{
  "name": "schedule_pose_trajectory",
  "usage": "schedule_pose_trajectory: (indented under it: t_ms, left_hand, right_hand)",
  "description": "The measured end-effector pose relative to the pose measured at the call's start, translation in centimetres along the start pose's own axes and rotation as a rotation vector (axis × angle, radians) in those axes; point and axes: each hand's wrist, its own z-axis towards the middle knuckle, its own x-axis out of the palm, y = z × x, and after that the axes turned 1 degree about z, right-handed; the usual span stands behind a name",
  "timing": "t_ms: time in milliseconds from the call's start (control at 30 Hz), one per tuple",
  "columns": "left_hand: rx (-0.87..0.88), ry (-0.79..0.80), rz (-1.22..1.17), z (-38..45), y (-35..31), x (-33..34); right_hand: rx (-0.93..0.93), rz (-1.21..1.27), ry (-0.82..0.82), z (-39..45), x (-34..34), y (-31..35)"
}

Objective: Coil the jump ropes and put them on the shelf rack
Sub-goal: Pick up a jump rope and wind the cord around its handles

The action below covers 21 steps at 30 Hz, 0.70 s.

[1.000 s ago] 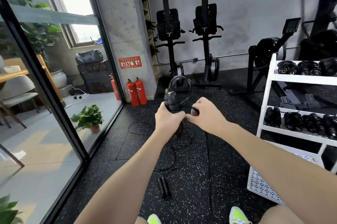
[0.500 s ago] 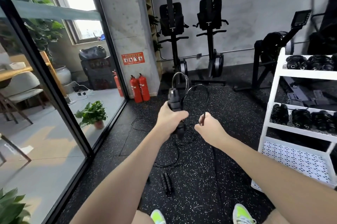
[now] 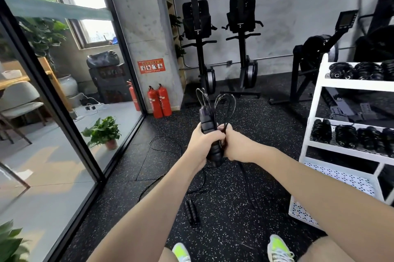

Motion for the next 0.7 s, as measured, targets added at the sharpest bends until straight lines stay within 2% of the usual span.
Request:
schedule_pose_trajectory:
  t_ms: [67,133,200,267,367,433,567,633,700]
  left_hand:
    - [-0.004,0.023,0.029,-0.4,-0.2,0.2]
    - [0.014,0.011,0.159,-0.7,-0.1,0.2]
    - [0.044,-0.048,0.33,-1.0,-0.1,0.2]
    - [0.098,-0.133,0.543,-1.2,-0.5,-0.1]
    - [0.195,-0.217,0.792,-1.6,-0.9,-0.8]
    - [0.238,-0.24,0.905,-1.7,-0.9,-1.3]
    - [0.288,-0.212,1.041,-1.8,-0.3,-1.8]
    - [0.311,-0.174,1.066,-2.0,0.1,-1.7]
    - [0.31,-0.121,1.049,-2.1,0.4,-1.5]
  right_hand:
    - [0.05,0.07,0.091,-0.1,-0.1,-0.4]
    - [0.039,0.098,0.2,-0.4,-0.3,-1.1]
    - [0.019,0.11,0.286,-0.9,-0.8,-1.9]
    - [0.076,0.204,0.323,-1.4,-1.5,-2.5]
    - [0.221,0.365,0.231,-1.6,-2.6,-3.4]
    - [0.24,0.418,0.197,-2.2,-3.4,-3.3]
    - [0.066,0.541,0.19,-2.9,-4.1,-2.9]
    - [-0.019,0.638,0.071,-2.9,-3.9,-2.2]
    - [-0.112,0.67,-0.13,-3.1,-4.0,-1.0]
